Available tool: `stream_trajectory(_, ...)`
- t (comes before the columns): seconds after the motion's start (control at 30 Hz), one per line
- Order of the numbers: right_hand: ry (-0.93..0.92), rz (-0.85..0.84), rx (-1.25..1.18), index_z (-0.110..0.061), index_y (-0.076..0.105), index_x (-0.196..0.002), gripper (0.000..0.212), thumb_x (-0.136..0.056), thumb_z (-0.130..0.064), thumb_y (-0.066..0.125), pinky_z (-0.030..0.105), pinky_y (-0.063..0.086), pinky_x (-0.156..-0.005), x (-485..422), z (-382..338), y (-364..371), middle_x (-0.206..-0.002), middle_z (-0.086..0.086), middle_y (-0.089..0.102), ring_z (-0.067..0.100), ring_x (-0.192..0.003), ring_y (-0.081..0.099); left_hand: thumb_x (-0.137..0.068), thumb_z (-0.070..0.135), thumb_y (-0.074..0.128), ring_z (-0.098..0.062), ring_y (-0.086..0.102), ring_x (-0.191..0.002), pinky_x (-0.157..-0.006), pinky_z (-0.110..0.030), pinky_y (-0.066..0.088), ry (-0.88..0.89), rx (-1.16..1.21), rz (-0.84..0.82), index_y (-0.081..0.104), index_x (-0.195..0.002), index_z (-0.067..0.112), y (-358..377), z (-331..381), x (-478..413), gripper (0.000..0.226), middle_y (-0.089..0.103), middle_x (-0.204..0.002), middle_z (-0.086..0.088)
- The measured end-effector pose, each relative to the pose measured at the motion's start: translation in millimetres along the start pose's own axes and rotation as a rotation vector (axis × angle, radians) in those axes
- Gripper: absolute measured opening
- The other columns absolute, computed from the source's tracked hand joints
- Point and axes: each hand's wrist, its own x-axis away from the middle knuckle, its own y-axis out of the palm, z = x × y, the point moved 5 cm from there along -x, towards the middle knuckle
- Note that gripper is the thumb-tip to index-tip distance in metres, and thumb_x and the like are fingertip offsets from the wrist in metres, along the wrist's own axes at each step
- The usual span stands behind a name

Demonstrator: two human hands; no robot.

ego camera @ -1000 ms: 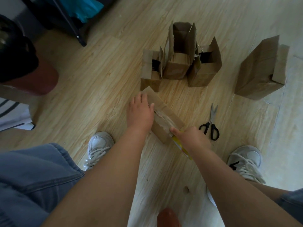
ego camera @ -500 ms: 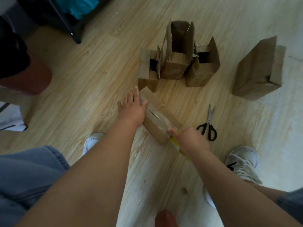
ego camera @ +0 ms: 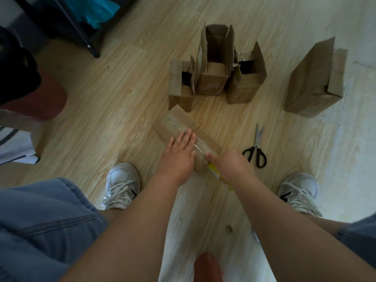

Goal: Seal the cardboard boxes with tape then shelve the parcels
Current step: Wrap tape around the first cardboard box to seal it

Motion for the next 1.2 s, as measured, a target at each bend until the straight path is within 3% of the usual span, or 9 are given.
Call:
stream_trajectory(0.17, -0.057, -0.052, -0.117, -0.016, 0.054, -0.072, 0.053, -0.091, -0.065, 0.054, 0.028, 0.039, -0.055, 0, 1, 1, -0.069, 0.001, 0.059, 0.018, -0.065, 0.058, -0.108, 0.033, 0.011, -0.011, -0.022, -0.148, -0.119, -0.034, -0.016, 0.005, -0.058, -0.055, -0.009, -0.157, 0.019, 1, 1, -1, 0.054, -0.02, -0.163, 0.002)
stream_trajectory(0.4, -0.053, -0.08, -0.283, -0.015, 0.047, -0.069, 0.048, -0.097, -0.053, 0.054, 0.028, 0.031, -0.049, 4, 12, 0, -0.059, -0.001, 0.047, 0.015, -0.053, 0.045, -0.108, 0.031, 0.013, -0.015, -0.021, -0.149, -0.12, -0.033, -0.014, 0.011, -0.076, 0.033, -0.008, -0.156, 0.013, -3, 10, 4, 0.055, -0.018, -0.163, -0.003)
stream_trajectory(0.6, -0.059, -0.047, -0.288, -0.014, 0.051, -0.066, 0.049, -0.097, -0.052, 0.052, 0.028, 0.034, -0.051, 5, 11, 5, -0.058, 0.0, 0.05, 0.016, -0.053, 0.049, -0.109, 0.028, 0.017, -0.017, -0.021, -0.149, -0.122, -0.036, -0.012, 0.109, -0.03, 0.066, -0.004, -0.157, 0.026, 0, 11, 6, 0.053, -0.015, -0.164, 0.0)
stream_trajectory(0.77, -0.087, -0.001, -0.136, -0.015, 0.053, -0.072, 0.051, -0.1, -0.056, 0.044, 0.028, 0.035, -0.052, 8, 5, 4, -0.068, 0.001, 0.056, 0.016, -0.06, 0.053, -0.108, 0.024, 0.022, -0.018, -0.019, -0.15, -0.122, -0.037, -0.011, 0.06, -0.055, -0.003, -0.002, -0.158, 0.027, -2, 8, -2, 0.055, -0.014, -0.165, -0.001)
stream_trajectory(0.9, -0.107, 0.013, -0.116, -0.016, 0.053, -0.081, 0.05, -0.1, -0.06, 0.04, 0.029, 0.037, -0.053, 10, 6, 5, -0.074, 0.002, 0.059, 0.015, -0.063, 0.054, -0.1, 0.021, 0.039, -0.028, -0.001, -0.152, -0.122, -0.047, 0.011, 0.026, -0.206, 0.015, 0.006, -0.158, 0.017, -16, 25, -6, 0.067, -0.002, -0.165, -0.01)
stream_trajectory(1.0, -0.116, -0.039, -0.201, -0.017, 0.051, -0.084, 0.045, -0.1, -0.059, 0.043, 0.031, 0.041, -0.06, 9, 9, 5, -0.074, 0.0, 0.056, 0.014, -0.064, 0.052, -0.094, 0.024, 0.054, -0.026, 0.001, -0.151, -0.115, -0.049, 0.027, 0.097, -0.37, -0.023, -0.002, -0.158, 0.016, -22, 35, -6, 0.085, -0.006, -0.165, -0.005)
stream_trajectory(1.1, -0.139, -0.095, -0.332, -0.014, 0.062, -0.088, 0.043, -0.099, -0.053, 0.05, 0.029, 0.038, -0.057, 10, 15, 6, -0.072, 0.0, 0.058, 0.014, -0.066, 0.054, -0.091, 0.027, 0.061, -0.027, -0.007, -0.151, -0.112, -0.051, 0.029, 0.176, -0.519, -0.099, -0.016, -0.155, 0.024, -21, 39, -5, 0.101, -0.019, -0.163, -0.001)
stream_trajectory(1.2, -0.139, -0.142, -0.571, -0.014, 0.064, -0.087, 0.024, -0.1, -0.031, 0.053, 0.027, 0.037, -0.058, 15, 19, 2, -0.075, 0.0, 0.056, 0.012, -0.067, 0.051, -0.086, 0.026, 0.069, -0.028, -0.014, -0.151, -0.11, -0.059, 0.029, 0.198, -0.595, -0.178, -0.024, -0.152, 0.028, -18, 45, -14, 0.114, -0.027, -0.161, 0.0)
